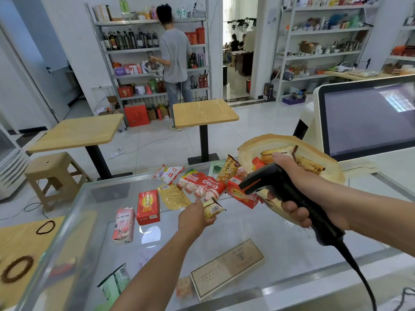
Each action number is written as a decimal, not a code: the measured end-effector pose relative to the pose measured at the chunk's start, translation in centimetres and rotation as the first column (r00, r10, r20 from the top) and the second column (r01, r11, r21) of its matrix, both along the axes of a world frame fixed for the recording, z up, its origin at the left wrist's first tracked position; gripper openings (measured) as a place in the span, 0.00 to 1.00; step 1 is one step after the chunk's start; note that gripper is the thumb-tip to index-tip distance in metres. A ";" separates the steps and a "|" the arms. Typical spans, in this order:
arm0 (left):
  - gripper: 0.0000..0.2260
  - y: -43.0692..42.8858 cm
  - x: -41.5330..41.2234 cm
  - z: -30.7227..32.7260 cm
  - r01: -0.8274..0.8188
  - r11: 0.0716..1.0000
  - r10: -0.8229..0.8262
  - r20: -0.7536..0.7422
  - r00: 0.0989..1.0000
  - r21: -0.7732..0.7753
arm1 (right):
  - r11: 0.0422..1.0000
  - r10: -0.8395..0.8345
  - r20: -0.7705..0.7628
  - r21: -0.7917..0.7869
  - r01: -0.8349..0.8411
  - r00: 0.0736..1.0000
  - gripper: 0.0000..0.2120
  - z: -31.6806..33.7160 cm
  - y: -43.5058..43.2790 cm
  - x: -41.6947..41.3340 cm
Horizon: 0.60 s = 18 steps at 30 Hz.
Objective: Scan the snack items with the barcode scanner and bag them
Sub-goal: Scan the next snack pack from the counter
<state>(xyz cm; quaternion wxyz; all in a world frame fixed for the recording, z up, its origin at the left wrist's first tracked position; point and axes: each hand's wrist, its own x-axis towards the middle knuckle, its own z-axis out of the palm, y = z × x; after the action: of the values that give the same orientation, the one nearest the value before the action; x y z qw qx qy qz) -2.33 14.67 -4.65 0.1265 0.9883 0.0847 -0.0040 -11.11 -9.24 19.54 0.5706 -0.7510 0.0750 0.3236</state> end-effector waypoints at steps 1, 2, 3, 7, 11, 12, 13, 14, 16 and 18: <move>0.30 0.0 0.0 0.0 0.004 1.000 -0.004 0.001 1.000 -0.003 | 1.000 -0.004 -0.002 -0.003 0.004 1.000 0.35 -0.2 0.1 0.2; 0.30 0.0 0.1 0.0 0.008 1.000 -0.008 0.001 1.000 -0.008 | 1.000 -0.009 -0.007 -0.007 0.009 1.000 0.35 -0.4 0.2 0.4; 0.30 0.0 0.1 0.0 0.012 1.000 -0.012 0.003 1.000 -0.016 | 1.000 -0.017 -0.012 -0.013 0.017 1.000 0.35 -0.6 0.3 0.7; 0.32 0.1 0.1 0.0 0.018 1.000 -0.018 0.014 1.000 -0.025 | 1.000 -0.024 -0.022 -0.012 0.024 0.999 0.36 -1.6 0.6 1.6; 0.33 0.1 0.1 0.0 0.019 0.999 -0.019 0.016 1.000 -0.029 | 1.000 -0.007 -0.025 -0.020 0.006 1.000 0.35 -2.8 0.8 2.5; 0.33 0.1 0.1 0.0 0.019 1.000 -0.019 0.015 1.000 -0.023 | 1.000 -0.002 -0.026 -0.021 0.001 1.000 0.35 -3.2 0.8 2.7; 0.33 0.1 0.1 0.1 0.019 1.000 -0.019 0.014 1.000 -0.012 | 1.000 0.001 -0.026 -0.024 -0.002 1.000 0.35 -3.5 0.9 2.9; 0.33 0.1 0.0 0.1 0.020 1.000 -0.020 0.016 1.000 0.001 | 1.000 0.002 -0.027 -0.027 -0.002 1.000 0.35 -3.7 0.9 3.1; 0.32 0.1 -0.1 0.1 0.026 1.000 -0.026 0.018 0.999 0.014 | 1.000 -0.004 -0.030 -0.023 0.003 1.000 0.35 -4.3 0.9 3.5; 0.29 0.1 -0.3 -0.1 0.035 0.999 -0.035 0.016 0.999 0.011 | 1.000 -0.006 -0.033 -0.018 0.005 0.999 0.35 -5.1 1.0 4.0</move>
<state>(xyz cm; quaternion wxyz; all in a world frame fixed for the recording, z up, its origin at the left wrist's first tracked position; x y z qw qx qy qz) -2.64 14.80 -4.76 0.1218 0.9903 0.0663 0.0020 -7.16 -8.19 14.39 0.5634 -0.7504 0.0894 0.3339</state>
